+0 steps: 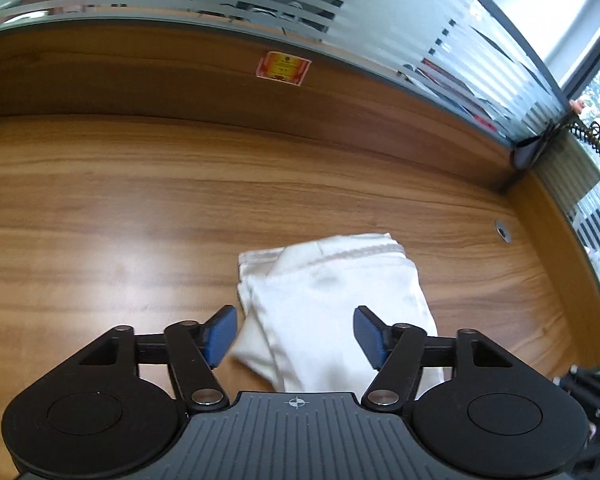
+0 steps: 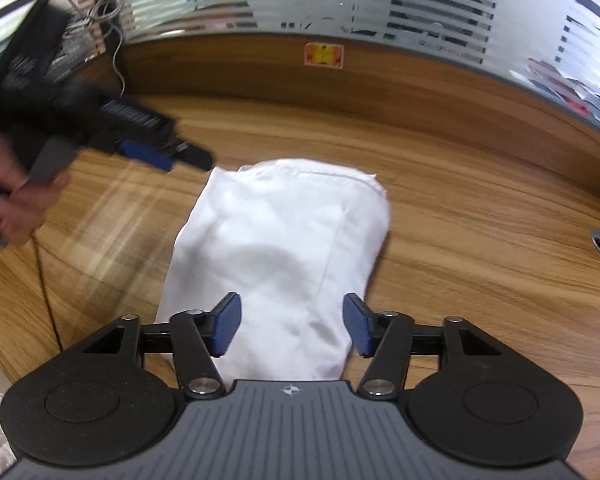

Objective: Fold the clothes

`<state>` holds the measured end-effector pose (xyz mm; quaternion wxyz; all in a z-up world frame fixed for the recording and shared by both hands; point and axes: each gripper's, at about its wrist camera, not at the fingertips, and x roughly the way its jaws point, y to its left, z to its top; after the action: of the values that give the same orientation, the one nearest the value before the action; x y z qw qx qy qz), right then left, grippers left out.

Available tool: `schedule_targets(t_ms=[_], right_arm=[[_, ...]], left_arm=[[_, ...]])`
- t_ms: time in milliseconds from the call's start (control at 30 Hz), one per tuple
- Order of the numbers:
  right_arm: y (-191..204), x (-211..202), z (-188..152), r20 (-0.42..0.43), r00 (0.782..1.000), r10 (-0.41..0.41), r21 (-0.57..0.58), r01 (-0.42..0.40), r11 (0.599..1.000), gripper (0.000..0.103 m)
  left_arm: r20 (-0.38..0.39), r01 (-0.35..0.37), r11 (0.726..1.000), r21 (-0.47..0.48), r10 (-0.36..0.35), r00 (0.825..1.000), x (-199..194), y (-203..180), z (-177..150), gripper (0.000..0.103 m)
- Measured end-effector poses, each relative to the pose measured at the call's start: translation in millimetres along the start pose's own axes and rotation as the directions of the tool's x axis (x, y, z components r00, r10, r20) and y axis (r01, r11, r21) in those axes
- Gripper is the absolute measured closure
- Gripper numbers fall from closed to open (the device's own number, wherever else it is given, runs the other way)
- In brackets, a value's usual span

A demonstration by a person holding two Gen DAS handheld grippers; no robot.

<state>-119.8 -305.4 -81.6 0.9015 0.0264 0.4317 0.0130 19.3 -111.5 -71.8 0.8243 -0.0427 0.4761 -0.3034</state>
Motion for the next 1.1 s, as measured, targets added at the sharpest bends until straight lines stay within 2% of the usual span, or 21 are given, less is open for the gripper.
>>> schedule_targets(t_ms=[33,133,167,300,467,533,633,867,1100], right_arm=[[-2,-2,0,0.002,1.0,0.001,0.0,-0.001,1.0,0.031],[-5,-9,1,0.01,1.0,-0.001,-0.001,0.001,1.0,0.026],[-6,-10,1,0.011,1.0,0.0,0.003,0.0,1.0,0.024],[-12,-11,0,0.011,1.0,0.011,0.035,-0.011,0.999,0.018],[-20,-8,-1,0.001,1.0,-0.021,0.07,0.021,0.997,0.016],[-27,-5,1,-0.006,1.0,-0.022,0.097,0.023,0.995,0.012],[-41,2,3,-0.018,1.0,-0.023,0.153,0.025,0.988,0.011],[-72,29,9,-0.051,0.999,0.007,0.315,0.01,0.949,0.011],[-82,65,17,-0.089,0.994,0.068,0.384,-0.028,0.923,0.011]], left_arm=[[0.002,-0.008,1.0,-0.003,0.008,1.0,-5,-1,-4,0.026],[0.003,-0.025,1.0,-0.005,0.025,1.0,-20,-3,-15,0.022],[0.002,-0.027,1.0,-0.003,0.027,1.0,-24,-3,-18,0.015],[0.019,-0.034,0.999,0.011,0.034,0.999,-36,-7,-34,0.01],[0.005,-0.01,1.0,0.01,0.01,1.0,-41,-9,-53,0.01],[0.003,-0.001,1.0,-0.004,0.001,1.0,-41,-8,-59,0.01],[0.005,0.02,0.999,-0.025,-0.02,1.0,-38,-5,-63,0.01],[0.005,0.052,0.996,-0.077,-0.052,0.999,-17,9,-51,0.01],[-0.025,0.059,0.991,-0.119,-0.063,0.998,15,21,-30,0.012]])
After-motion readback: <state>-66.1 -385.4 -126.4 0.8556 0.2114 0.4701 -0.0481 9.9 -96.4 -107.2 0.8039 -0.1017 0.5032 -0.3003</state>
